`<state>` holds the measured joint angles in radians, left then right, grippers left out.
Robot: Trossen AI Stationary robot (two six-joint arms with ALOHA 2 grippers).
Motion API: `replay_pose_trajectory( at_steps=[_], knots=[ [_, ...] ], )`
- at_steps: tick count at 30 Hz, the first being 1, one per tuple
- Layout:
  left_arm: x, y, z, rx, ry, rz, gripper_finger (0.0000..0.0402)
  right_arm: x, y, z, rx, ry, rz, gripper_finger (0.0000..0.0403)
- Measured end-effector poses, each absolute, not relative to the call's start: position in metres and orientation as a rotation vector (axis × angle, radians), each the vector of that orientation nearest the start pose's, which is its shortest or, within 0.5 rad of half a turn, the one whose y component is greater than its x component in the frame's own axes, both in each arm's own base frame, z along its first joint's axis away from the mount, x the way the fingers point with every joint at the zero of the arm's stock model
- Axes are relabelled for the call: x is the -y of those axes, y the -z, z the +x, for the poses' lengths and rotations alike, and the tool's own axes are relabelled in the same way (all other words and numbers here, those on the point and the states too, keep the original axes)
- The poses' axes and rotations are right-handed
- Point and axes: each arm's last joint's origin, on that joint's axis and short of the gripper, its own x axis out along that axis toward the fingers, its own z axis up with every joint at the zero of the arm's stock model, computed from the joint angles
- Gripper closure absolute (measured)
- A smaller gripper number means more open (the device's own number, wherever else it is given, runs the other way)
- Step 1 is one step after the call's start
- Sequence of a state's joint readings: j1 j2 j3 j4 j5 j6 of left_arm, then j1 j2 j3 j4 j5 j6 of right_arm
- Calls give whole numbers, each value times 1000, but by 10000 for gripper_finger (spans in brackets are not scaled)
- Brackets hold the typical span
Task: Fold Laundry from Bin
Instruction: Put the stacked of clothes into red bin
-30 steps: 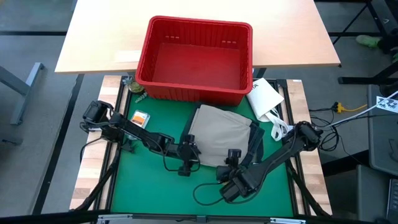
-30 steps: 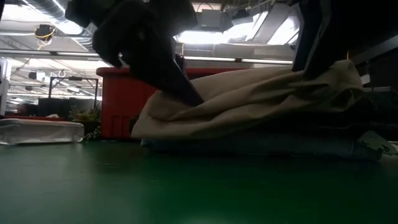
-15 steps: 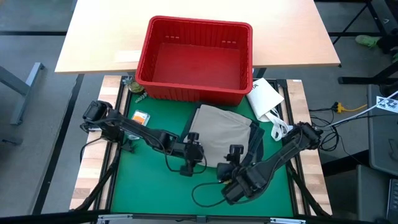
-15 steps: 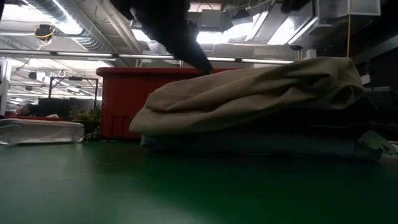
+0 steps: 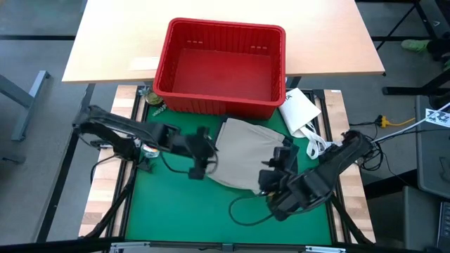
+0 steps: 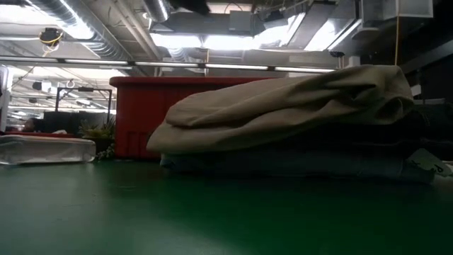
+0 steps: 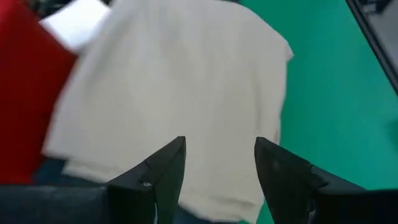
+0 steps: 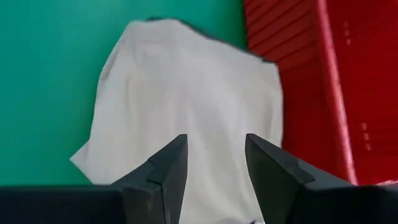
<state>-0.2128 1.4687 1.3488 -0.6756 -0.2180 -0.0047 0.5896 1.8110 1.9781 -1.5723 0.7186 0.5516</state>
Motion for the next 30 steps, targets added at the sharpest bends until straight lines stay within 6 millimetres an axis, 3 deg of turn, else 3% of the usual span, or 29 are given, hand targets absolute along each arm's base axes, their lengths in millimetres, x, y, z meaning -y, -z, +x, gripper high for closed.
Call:
replay_pose_trajectory(
  at_steps=[5, 9, 14, 19, 23, 30],
  knots=[
    [37, -348, 268, -701, -83, 63, 214, -154, -398, 259, -893, 429, -376, 242],
    [22, -341, 233, -668, -139, -16, 214, -144, -398, 239, -865, 458, -385, 242],
    [10, -311, 200, -593, -196, -120, 214, -126, -369, 212, -903, 548, -247, 242],
    [5, -274, 181, -539, -206, -207, 214, -110, -328, 179, -1097, 625, 86, 242],
    [4, -249, 175, -562, -219, -232, 214, -103, -307, 157, -1305, 665, 349, 242],
    [5, -228, 174, -600, -237, -268, 214, -101, -282, 146, -1493, 731, 468, 242]
  ],
)
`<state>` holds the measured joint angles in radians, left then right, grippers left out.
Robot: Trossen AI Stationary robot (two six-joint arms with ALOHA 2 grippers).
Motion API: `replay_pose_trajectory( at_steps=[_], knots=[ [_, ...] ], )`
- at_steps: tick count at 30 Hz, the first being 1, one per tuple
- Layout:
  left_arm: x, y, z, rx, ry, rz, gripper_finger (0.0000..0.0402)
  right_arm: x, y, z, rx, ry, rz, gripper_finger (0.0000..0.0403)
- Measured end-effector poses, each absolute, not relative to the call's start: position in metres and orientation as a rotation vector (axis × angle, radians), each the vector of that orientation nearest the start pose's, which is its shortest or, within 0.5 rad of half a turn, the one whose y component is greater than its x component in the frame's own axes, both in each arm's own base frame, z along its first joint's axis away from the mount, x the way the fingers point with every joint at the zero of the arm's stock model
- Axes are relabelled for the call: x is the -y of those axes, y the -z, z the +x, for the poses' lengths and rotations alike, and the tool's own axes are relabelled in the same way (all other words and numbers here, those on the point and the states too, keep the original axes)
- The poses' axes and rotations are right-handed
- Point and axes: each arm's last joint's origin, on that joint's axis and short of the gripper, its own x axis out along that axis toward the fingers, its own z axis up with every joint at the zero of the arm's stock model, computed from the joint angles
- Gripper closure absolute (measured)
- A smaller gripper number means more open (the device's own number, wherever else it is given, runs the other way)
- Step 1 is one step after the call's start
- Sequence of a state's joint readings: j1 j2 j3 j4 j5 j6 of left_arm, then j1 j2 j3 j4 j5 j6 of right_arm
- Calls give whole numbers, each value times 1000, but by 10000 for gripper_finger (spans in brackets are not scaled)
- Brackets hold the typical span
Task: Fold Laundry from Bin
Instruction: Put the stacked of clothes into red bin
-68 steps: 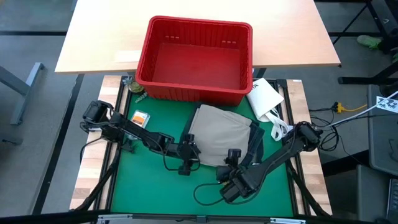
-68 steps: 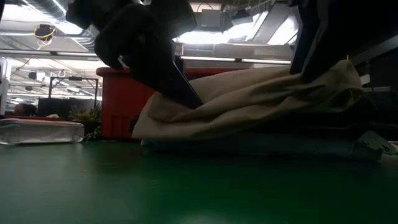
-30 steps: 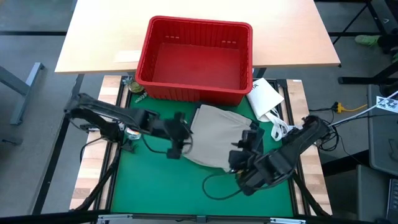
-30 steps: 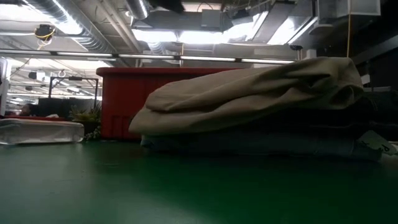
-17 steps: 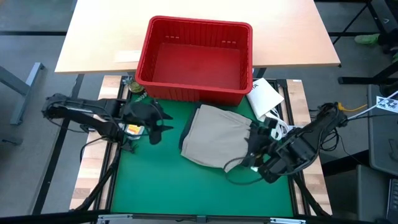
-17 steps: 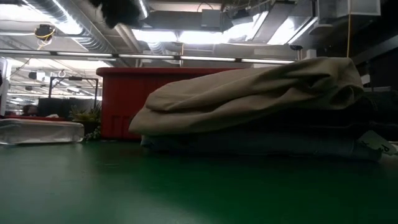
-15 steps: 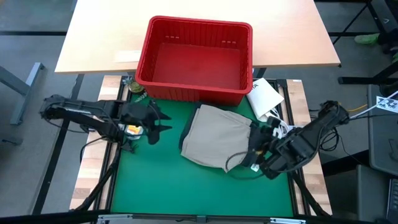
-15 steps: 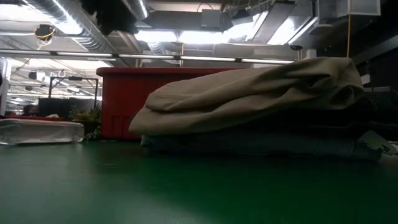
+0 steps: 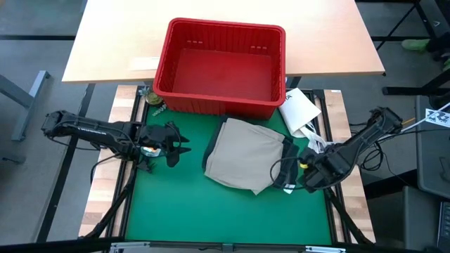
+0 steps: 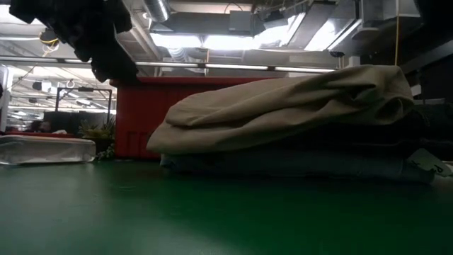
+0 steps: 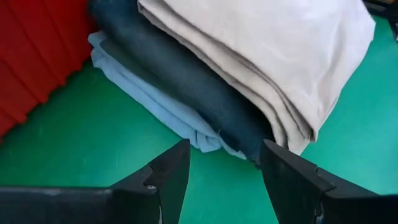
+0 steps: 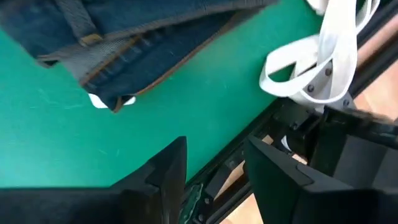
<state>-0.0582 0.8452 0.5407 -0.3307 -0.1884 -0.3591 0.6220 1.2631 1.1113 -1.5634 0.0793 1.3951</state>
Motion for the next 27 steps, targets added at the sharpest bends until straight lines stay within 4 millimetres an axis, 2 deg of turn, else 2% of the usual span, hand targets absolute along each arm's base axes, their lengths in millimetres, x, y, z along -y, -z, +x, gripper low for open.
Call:
replay_pose_trajectory(
  at_steps=[6, 11, 22, 27],
  knots=[
    [5, -228, 175, -588, -236, -272, 214, -105, -252, 148, -1558, 792, 438, 242],
    [5, -231, 177, -551, -230, -278, 214, -110, -221, 154, -1583, 768, 475, 242],
    [5, -232, 177, -543, -228, -276, 214, -118, -160, 166, -1515, 702, 534, 242],
    [5, -232, 177, -540, -229, -277, 214, -119, -149, 175, -1345, 741, 535, 242]
  ],
)
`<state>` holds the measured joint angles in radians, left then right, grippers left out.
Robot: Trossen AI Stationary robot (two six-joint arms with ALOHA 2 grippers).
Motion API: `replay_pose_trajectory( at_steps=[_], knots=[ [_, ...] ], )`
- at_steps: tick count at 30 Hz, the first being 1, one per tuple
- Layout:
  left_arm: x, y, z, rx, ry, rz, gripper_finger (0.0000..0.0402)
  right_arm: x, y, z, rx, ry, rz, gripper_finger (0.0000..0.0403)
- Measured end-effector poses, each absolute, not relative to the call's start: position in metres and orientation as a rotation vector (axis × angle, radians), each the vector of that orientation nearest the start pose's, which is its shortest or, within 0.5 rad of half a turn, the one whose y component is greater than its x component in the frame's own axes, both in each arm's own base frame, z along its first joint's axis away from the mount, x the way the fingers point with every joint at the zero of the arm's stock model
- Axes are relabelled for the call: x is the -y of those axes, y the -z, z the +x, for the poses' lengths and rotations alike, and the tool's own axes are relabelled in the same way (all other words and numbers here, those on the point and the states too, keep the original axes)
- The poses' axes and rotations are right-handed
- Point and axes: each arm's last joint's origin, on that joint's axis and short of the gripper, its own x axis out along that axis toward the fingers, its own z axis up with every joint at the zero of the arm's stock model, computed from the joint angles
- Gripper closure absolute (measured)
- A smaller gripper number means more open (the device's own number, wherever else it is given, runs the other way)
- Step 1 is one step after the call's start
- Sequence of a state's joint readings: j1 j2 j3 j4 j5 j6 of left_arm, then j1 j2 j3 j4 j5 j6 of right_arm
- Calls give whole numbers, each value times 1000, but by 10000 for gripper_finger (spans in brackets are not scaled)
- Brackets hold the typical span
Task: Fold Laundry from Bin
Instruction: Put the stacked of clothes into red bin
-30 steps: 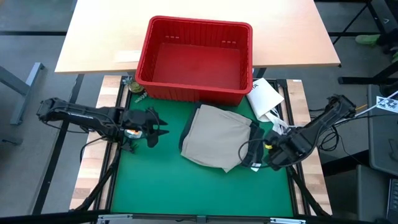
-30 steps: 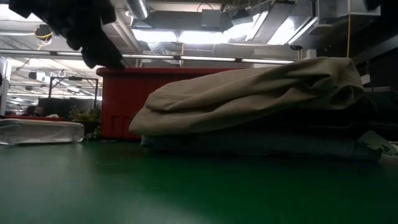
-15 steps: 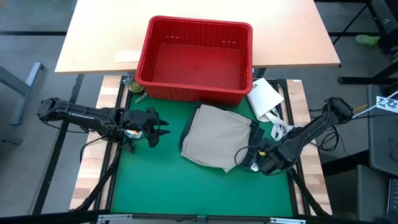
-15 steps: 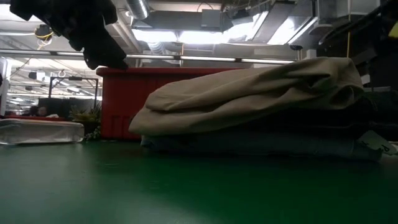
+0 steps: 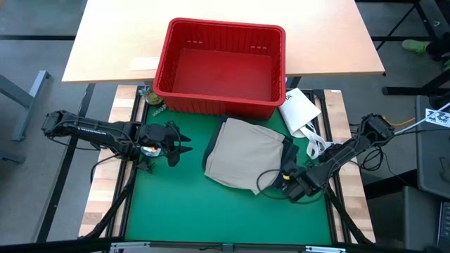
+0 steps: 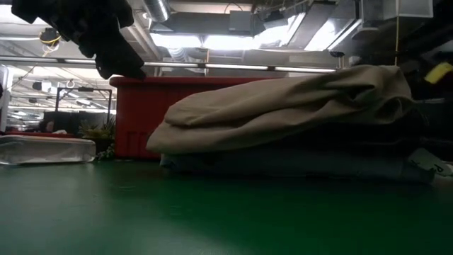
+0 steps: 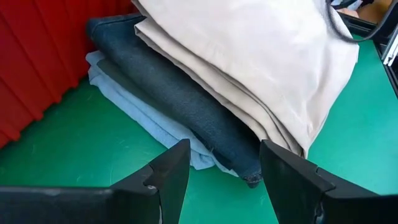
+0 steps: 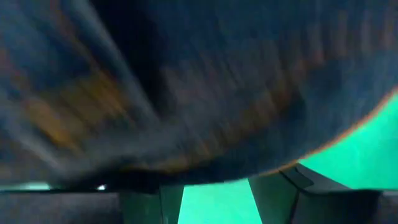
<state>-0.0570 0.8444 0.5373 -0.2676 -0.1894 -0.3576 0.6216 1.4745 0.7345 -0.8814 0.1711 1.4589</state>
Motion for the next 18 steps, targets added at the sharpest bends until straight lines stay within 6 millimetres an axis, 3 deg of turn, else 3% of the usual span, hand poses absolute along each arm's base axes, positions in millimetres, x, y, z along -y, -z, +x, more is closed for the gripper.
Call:
replay_pose_trajectory(
  at_steps=[7, 18],
  knots=[
    [5, -232, 177, -540, -229, -277, 214, -119, -151, 185, -1065, 796, 542, 242],
    [5, -232, 177, -540, -229, -278, 214, -115, -154, 188, -861, 882, 567, 242]
  ],
)
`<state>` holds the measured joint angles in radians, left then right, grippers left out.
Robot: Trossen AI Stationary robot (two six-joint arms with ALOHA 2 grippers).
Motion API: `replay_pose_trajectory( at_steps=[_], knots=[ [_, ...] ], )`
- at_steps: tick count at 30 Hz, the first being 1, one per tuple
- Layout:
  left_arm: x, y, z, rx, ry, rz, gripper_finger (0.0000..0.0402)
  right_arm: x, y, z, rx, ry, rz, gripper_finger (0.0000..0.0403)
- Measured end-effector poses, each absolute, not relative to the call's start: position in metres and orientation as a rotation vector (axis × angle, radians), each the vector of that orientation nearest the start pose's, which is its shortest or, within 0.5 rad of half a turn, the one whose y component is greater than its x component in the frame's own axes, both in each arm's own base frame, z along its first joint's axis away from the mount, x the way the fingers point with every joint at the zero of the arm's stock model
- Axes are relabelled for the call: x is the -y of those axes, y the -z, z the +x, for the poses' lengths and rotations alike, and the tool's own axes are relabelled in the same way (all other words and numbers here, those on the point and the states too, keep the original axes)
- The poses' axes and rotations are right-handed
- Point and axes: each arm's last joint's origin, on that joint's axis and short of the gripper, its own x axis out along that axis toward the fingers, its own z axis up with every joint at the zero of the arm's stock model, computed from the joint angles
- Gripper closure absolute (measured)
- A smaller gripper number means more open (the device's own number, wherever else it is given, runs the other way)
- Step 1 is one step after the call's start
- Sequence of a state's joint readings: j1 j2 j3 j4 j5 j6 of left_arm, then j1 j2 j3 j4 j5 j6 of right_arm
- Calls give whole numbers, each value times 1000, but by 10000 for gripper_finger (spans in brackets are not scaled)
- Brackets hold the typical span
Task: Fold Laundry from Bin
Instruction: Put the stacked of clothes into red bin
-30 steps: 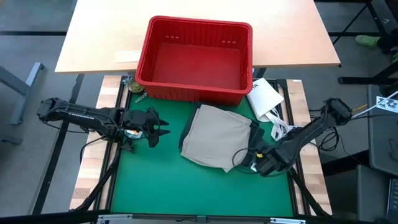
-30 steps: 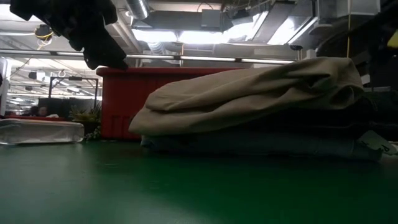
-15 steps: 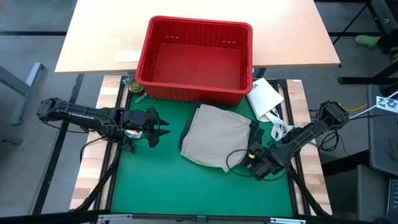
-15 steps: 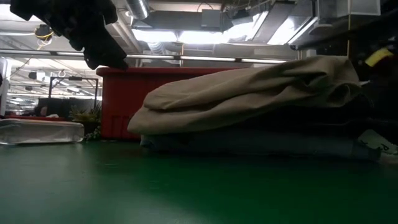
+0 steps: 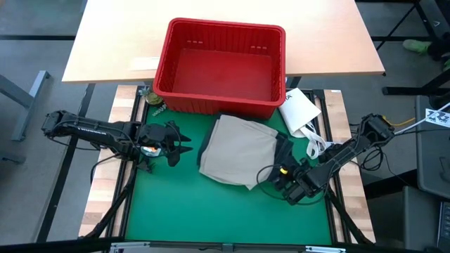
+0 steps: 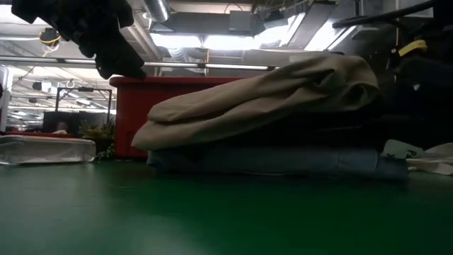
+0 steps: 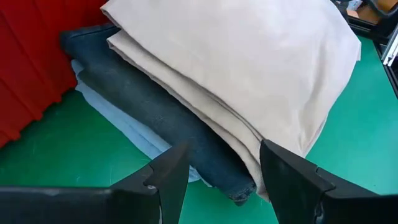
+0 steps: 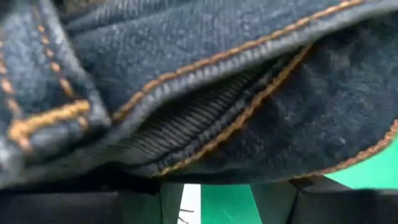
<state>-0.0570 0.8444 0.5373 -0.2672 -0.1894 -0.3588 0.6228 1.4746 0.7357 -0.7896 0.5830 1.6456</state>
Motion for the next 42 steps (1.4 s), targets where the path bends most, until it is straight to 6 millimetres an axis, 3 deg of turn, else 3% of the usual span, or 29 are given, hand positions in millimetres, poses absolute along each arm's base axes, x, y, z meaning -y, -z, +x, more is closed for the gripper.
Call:
replay_pose_trajectory(
  at_steps=[11, 26, 31, 36, 42],
  knots=[
    [5, -232, 177, -540, -229, -278, 214, -120, -156, 197, -751, 840, 643, 242],
    [5, -232, 177, -540, -229, -276, 214, -124, -153, 195, -935, 799, 733, 242],
    [4, -232, 177, -538, -239, -270, 214, -127, -142, 199, -948, 824, 717, 242],
    [4, -232, 177, -543, -230, -237, 214, -130, -129, 205, -887, 852, 690, 242],
    [4, -232, 177, -544, -225, -220, 214, -131, -130, 211, -758, 841, 707, 242]
  ],
)
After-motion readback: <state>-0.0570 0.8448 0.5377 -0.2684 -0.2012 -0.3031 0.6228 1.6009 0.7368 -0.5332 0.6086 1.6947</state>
